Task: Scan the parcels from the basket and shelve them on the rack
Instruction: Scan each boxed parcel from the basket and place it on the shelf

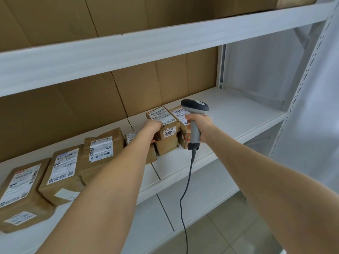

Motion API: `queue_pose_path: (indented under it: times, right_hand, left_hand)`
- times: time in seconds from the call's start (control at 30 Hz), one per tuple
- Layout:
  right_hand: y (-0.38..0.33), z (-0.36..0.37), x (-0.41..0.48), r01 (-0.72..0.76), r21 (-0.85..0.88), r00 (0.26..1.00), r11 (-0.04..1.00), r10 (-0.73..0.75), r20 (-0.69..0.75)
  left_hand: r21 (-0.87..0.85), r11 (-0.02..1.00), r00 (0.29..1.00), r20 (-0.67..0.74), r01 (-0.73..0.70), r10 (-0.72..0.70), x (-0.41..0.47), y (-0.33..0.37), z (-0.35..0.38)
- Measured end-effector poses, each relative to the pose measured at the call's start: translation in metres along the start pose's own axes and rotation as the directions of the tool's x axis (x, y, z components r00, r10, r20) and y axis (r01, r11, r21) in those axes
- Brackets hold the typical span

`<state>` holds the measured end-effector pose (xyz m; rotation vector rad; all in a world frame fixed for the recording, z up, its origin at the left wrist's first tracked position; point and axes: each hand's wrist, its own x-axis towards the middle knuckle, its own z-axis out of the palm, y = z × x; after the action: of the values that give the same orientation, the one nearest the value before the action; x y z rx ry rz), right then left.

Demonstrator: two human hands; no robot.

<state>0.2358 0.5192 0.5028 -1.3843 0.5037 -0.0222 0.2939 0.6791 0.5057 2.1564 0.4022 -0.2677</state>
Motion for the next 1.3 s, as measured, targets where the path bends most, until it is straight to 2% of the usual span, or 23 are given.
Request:
queue_pose_path:
  times: [0.13, 0.23, 0.33, 0.43, 0.7, 0.9, 1.03, 1.13, 1.3]
  right_hand:
    - [0.002, 0.002, -0.001, 0.005, 0.01, 1.0, 1.0, -0.005, 0.011]
    - [0.004, -0.001, -0.004, 0.005, 0.019, 1.0, 1.0, -0.005, -0.001]
    - [0.005, -0.009, -0.01, 0.006, 0.05, 1.0, 0.999, -0.005, -0.025]
    - [0.009, -0.028, -0.019, 0.029, 0.123, 0.998, 0.992, -0.021, -0.06]
    - [0.029, -0.133, -0.064, 0.047, 0.307, 0.98, 0.951, 0.015, -0.196]
    - [0.065, -0.25, -0.124, 0.128, 0.441, 0.919, 0.888, 0.062, -0.39]
    - [0.102, -0.333, -0.171, 0.14, 0.487, 0.891, 0.862, 0.104, -0.442]
    - [0.131, -0.393, -0.21, 0.158, 0.527, 0.857, 0.835, 0.15, -0.493]
    - [0.181, -0.476, -0.263, 0.164, 0.609, 0.809, 0.776, 0.248, -0.533]
  left_hand:
    - [0.072, 0.996, 0.99, -0.128, -0.058, 0.067, 0.007, 0.003, -0.003]
    - [0.178, 0.975, 0.959, -0.223, -0.137, 0.175, 0.004, 0.012, -0.003]
    - [0.253, 0.934, 0.918, -0.242, -0.252, 0.313, -0.002, 0.027, 0.005]
    - [0.255, 0.898, 0.882, -0.223, -0.358, 0.415, -0.012, 0.04, 0.025]
    - [0.238, 0.807, 0.83, -0.008, -0.54, 0.557, -0.069, 0.07, 0.131]
    - [0.245, 0.723, 0.764, 0.194, -0.646, 0.616, -0.162, 0.074, 0.243]
    - [0.242, 0.65, 0.692, 0.312, -0.721, 0.651, -0.24, 0.068, 0.312]
    - [0.246, 0.602, 0.644, 0.415, -0.76, 0.643, -0.302, 0.055, 0.363]
    - [0.242, 0.59, 0.607, 0.561, -0.771, 0.563, -0.385, 0.019, 0.437]
